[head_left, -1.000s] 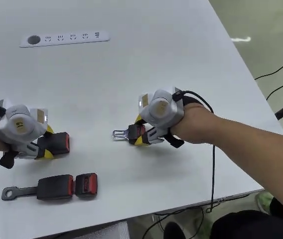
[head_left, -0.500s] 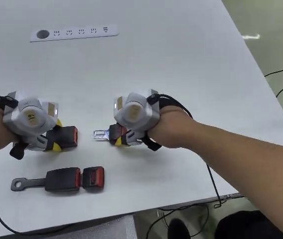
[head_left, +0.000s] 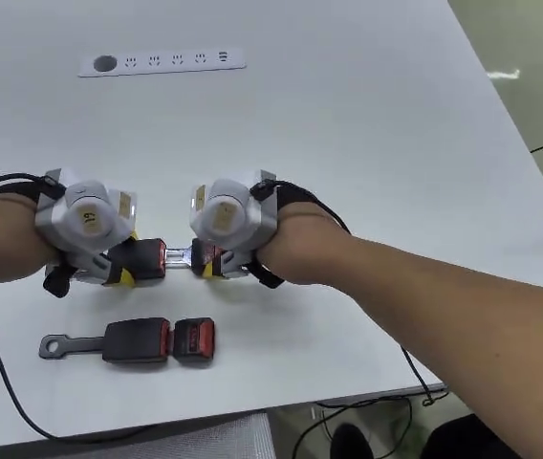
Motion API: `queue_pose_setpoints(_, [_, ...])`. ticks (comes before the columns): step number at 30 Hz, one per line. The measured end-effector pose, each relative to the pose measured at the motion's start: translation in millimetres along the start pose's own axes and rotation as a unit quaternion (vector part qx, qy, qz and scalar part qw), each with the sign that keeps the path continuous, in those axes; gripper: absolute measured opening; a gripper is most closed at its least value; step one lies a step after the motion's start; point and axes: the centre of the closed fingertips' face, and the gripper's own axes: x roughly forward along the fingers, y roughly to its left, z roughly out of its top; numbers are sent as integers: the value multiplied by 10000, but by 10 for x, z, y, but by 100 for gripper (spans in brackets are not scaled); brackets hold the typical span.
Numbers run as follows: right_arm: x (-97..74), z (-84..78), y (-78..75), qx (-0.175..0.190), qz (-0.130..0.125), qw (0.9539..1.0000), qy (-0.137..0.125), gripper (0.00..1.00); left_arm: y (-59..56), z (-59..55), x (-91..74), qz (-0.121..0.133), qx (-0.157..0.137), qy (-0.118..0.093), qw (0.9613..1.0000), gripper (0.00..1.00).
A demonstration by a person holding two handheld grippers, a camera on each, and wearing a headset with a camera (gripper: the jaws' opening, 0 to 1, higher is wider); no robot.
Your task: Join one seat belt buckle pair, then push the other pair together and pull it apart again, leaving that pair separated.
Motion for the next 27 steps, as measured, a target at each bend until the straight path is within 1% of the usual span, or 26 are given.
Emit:
queue_pose_setpoints(5, [22,42,32,-60,85,9999,-109,31,1,6,2,-15,-5,12,10000,33])
queue_pose_setpoints(9, [70,121,58,32,129,9996,-231,30,-4,13,5,-23,54,19,10000,33])
queue_pose_setpoints(10, [73,113,55,11,117,9997,-194,30,-5,10,4,-22,44,25,10000,33])
queue_pose_setpoints(12, [67,100,47,15,130,9995,-273,30,-1,9,5,-27,22,2,10000,33])
queue_pose_setpoints(13, [44,110,55,91,133,9993,-337,29,-2,11,7,-38,50,-19,10000,33])
queue_pose_setpoints(14, [37,112,59,81,144,9992,-355,29,-4,14,9,-54,92,-39,9999,33])
queue_pose_setpoints(16, [46,132,61,52,159,9992,-368,28,1,12,12,-70,78,-51,9999,32])
queue_pose_setpoints(18, [88,135,41,43,184,9992,-360,28,2,14,17,-88,131,-14,9999,32])
queue_pose_setpoints(21, [102,168,32,-2,216,9991,-371,28,4,13,20,-126,158,-1,9998,32])
queue_pose_setpoints(24, [164,260,40,-4,230,9989,-408,28,1,19,21,-147,183,-28,9997,32])
queue_pose_setpoints(26, [191,305,39,-6,207,9991,-378,27,1,19,19,-148,182,-43,9997,32])
queue_pose_setpoints(27, [189,309,35,-7,199,9992,-353,27,4,13,18,-149,129,-42,9998,32])
